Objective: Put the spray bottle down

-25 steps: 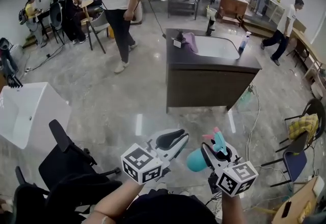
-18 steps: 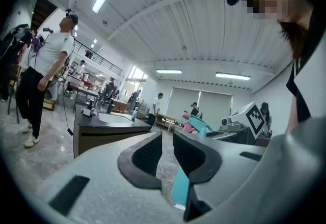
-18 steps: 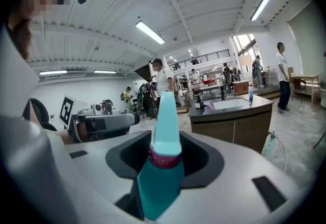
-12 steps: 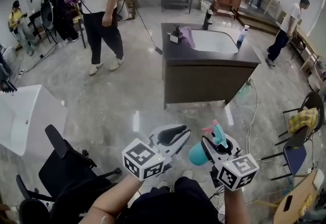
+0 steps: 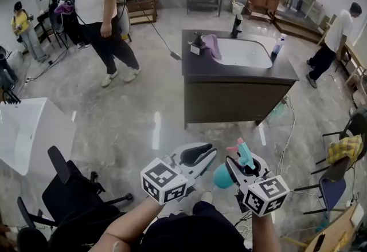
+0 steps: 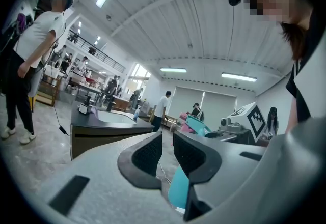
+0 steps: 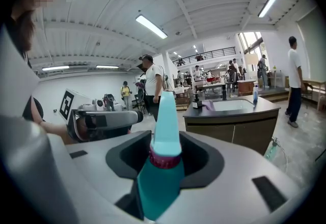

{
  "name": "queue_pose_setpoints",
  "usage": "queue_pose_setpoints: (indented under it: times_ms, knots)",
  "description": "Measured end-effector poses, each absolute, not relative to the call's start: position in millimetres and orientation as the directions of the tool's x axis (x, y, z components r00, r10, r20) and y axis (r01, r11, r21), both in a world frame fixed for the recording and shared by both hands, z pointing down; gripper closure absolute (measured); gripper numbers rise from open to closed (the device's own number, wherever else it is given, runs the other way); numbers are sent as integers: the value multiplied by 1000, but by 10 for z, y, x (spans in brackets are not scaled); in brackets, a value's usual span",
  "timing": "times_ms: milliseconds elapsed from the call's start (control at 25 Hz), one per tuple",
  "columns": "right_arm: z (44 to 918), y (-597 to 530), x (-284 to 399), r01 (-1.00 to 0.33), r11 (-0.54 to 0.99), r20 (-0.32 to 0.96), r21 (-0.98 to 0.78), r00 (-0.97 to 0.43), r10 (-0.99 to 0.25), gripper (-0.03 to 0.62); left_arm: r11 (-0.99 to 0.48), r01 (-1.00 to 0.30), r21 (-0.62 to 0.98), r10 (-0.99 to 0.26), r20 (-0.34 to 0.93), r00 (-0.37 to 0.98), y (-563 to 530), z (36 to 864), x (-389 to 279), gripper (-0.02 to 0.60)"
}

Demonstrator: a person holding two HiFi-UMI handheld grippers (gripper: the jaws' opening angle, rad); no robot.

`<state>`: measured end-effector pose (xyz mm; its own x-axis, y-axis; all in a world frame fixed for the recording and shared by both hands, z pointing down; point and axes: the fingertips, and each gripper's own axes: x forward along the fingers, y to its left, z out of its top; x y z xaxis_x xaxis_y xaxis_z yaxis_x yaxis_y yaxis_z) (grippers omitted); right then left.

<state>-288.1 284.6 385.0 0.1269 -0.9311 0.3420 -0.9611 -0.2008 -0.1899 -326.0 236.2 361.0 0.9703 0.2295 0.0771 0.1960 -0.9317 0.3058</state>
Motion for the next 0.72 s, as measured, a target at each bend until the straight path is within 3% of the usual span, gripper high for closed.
queue_pose_setpoints:
  times_ms: [720]
  knots:
    - [3894, 2874, -1822, -977, -103, 337, -186, 35, -941, 433, -952, 111, 286, 137, 72, 988, 2426, 3586, -2199, 520]
